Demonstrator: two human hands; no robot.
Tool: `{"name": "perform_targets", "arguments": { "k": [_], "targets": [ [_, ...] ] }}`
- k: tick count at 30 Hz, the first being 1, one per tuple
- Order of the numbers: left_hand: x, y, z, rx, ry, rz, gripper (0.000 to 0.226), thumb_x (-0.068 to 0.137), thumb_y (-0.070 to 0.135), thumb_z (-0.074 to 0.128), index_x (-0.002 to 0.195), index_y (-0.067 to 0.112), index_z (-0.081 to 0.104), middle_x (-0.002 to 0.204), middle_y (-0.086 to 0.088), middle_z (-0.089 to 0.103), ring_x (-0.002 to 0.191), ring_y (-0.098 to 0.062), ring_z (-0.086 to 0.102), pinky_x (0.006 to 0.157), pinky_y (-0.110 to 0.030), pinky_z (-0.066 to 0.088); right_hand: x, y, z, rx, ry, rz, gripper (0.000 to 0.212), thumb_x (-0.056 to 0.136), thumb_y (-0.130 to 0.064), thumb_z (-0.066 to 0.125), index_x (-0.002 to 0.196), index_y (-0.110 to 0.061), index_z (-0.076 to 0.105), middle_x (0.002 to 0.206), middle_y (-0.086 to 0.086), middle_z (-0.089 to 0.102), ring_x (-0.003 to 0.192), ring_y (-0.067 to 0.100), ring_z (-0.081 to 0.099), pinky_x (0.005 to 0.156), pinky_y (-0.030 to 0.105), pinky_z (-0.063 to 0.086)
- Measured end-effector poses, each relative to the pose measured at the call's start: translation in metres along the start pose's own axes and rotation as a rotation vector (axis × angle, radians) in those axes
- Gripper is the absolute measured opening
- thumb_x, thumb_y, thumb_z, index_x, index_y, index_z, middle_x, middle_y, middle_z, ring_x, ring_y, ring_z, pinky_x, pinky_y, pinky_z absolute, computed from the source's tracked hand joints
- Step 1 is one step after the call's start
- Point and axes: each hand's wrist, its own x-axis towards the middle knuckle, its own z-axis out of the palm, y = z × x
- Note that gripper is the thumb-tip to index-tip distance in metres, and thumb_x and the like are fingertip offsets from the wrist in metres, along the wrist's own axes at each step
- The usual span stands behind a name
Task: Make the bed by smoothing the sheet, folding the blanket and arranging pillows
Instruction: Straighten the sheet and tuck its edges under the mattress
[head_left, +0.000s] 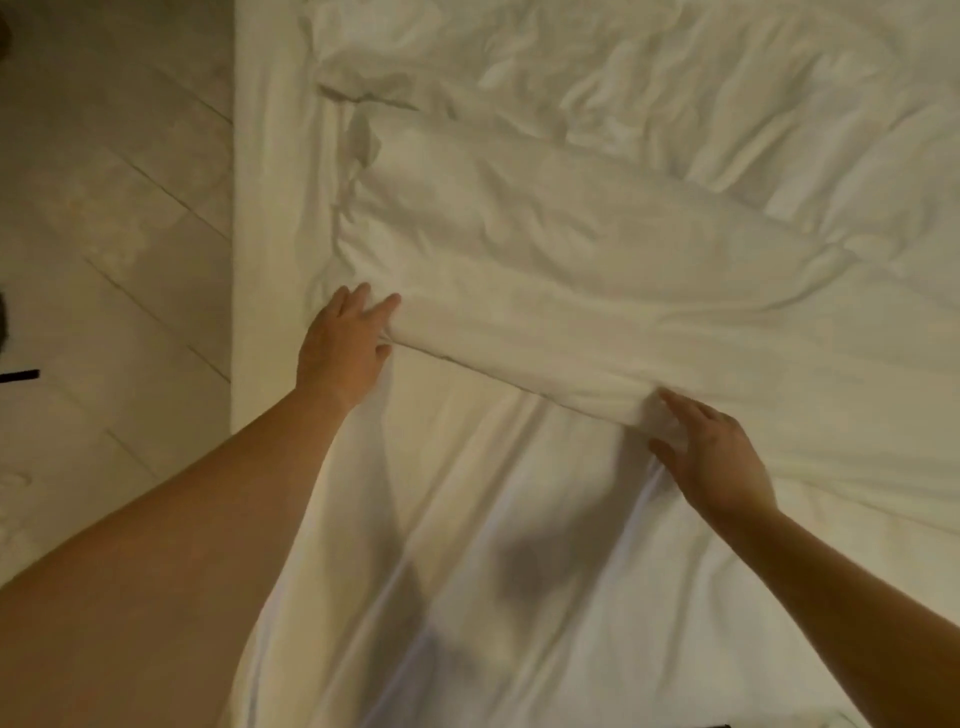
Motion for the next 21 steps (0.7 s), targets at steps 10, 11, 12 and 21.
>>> {"name": "perform_targets", "arguments": {
  "k": [10, 11, 12, 21],
  "targets": [
    [0.005, -0.021, 0.019, -0.144, 0.120, 0.117, 0.027, 0.100, 0.008, 0.053, 0.123, 0.009, 0.067, 0.147, -0.009, 0.055, 0.141, -0.033, 0.042, 0.117, -0.044, 0.034, 0.010, 0.010, 0.016, -0.047, 0.133, 0.011, 0.016, 0.095, -0.031, 0.059, 0.096, -0.019, 0.069, 0.085, 0.005, 0.067, 0.082, 0.033, 0.063, 0.061, 0.035, 0.045],
    [-0.003, -0.024, 0.015, -0.182, 0.094, 0.100, 0.032, 0.101, 0.010, 0.050, 0.131, 0.012, 0.062, 0.148, -0.011, 0.053, 0.141, -0.033, 0.043, 0.116, -0.046, 0.037, 0.005, 0.008, 0.012, 0.002, 0.147, -0.012, 0.014, 0.097, -0.029, 0.059, 0.096, -0.017, 0.066, 0.083, 0.006, 0.068, 0.080, 0.034, 0.063, 0.061, 0.036, 0.044],
    [-0.011, -0.027, 0.010, -0.202, 0.066, 0.094, 0.035, 0.102, 0.011, 0.048, 0.135, 0.014, 0.058, 0.146, -0.015, 0.053, 0.136, -0.035, 0.047, 0.112, -0.048, 0.042, -0.003, 0.006, 0.007, 0.043, 0.147, -0.023, 0.013, 0.098, -0.029, 0.058, 0.096, -0.017, 0.064, 0.081, 0.008, 0.068, 0.077, 0.035, 0.062, 0.060, 0.036, 0.045],
    [-0.162, -0.067, -0.028, 0.056, -0.117, 0.271, 0.061, 0.069, -0.021, 0.065, 0.125, 0.005, 0.065, 0.125, -0.021, 0.067, 0.115, -0.037, 0.068, 0.081, -0.047, 0.062, -0.113, -0.004, -0.026, 0.004, -0.232, -0.080, 0.010, 0.103, -0.042, 0.042, 0.103, -0.033, 0.046, 0.071, -0.005, 0.062, 0.065, 0.025, 0.060, 0.061, 0.040, 0.050]
  ]
}}
